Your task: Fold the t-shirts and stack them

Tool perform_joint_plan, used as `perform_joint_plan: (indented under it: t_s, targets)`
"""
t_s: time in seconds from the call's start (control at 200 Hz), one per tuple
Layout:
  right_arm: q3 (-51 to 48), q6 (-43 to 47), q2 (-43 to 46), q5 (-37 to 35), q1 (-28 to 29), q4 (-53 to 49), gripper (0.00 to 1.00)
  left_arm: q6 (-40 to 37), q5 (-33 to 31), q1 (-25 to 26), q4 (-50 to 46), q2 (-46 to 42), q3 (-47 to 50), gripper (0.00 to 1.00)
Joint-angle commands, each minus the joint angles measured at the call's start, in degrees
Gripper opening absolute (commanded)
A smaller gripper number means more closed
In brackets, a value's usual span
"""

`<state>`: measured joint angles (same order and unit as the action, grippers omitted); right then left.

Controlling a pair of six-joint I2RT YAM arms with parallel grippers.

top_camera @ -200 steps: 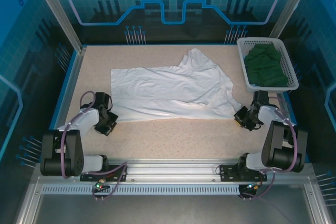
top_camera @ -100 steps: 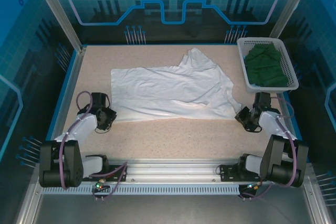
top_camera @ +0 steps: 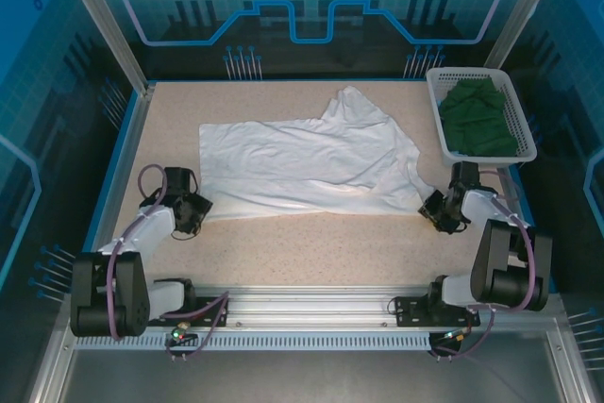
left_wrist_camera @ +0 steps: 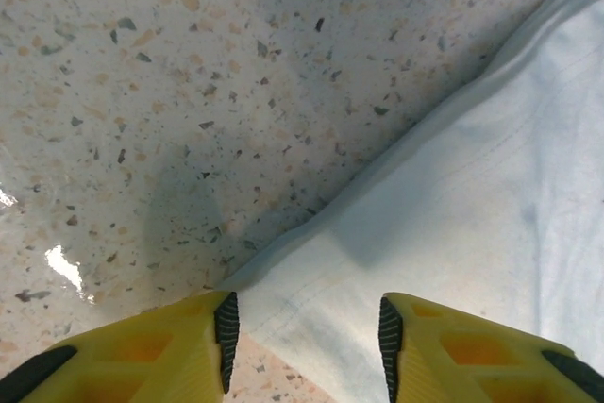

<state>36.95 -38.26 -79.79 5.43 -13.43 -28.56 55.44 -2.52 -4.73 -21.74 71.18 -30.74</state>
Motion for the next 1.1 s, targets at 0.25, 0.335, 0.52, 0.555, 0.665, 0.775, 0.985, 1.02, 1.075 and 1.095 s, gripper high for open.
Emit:
perform_joint_plan:
  t_s: [0.25, 0.335, 0.52, 0.555, 0.665, 0.775, 0.985, 1.02, 1.075, 1.095]
  targets:
    - [2.61, -0.85, -3.79, -2.12, 0.64, 1.13, 0.13, 0.24, 0.48, -0.25, 1.38, 7.48, -1.59, 0.29]
    - [2.73, -0.85, -4.07, -2.44, 0.45, 1.05, 0.08, 0.09, -0.48, -0.23, 0.25, 8.27, -2.37, 0.17]
    - [1.57, -1.03, -3.05, -3.36, -0.32, 0.91, 0.00, -0.71, -3.09, -0.23, -3.35, 6.30, -3.35, 0.00]
    - [1.38, -1.03, -2.82, -3.24, -0.36, 1.00, 0.00, -0.85, -3.53, -0.27, -4.16, 5.81, -3.51, 0.00]
    - [0.98, -0.89, -1.69, -2.59, -0.47, 0.54, 0.00, -0.95, -4.19, -0.23, -6.12, 3.87, -3.45, 0.00]
    - [-0.09, -1.00, 1.00, 0.27, -0.72, 1.04, 0.00, -1.15, -4.16, -0.27, -6.98, 2.12, -3.02, 0.00]
    - [0.44, -0.69, 5.17, 0.28, -0.35, -1.57, 0.36, -1.63, -3.98, -0.28, -7.44, 0.90, -3.09, 0.00]
    - [0.57, -0.51, 5.21, -0.17, -0.36, -1.77, 0.37, -1.62, -4.00, -0.28, -7.39, 0.89, -3.05, 0.00]
    - [0.82, -0.26, 4.82, -0.66, -0.38, -1.76, 0.37, -1.67, -3.98, -0.28, -7.31, 0.97, -3.08, 0.00]
    - [0.89, -0.24, 4.53, -0.61, -0.45, -1.69, 0.38, -1.60, -3.98, -0.28, -7.35, 0.94, -3.02, 0.00]
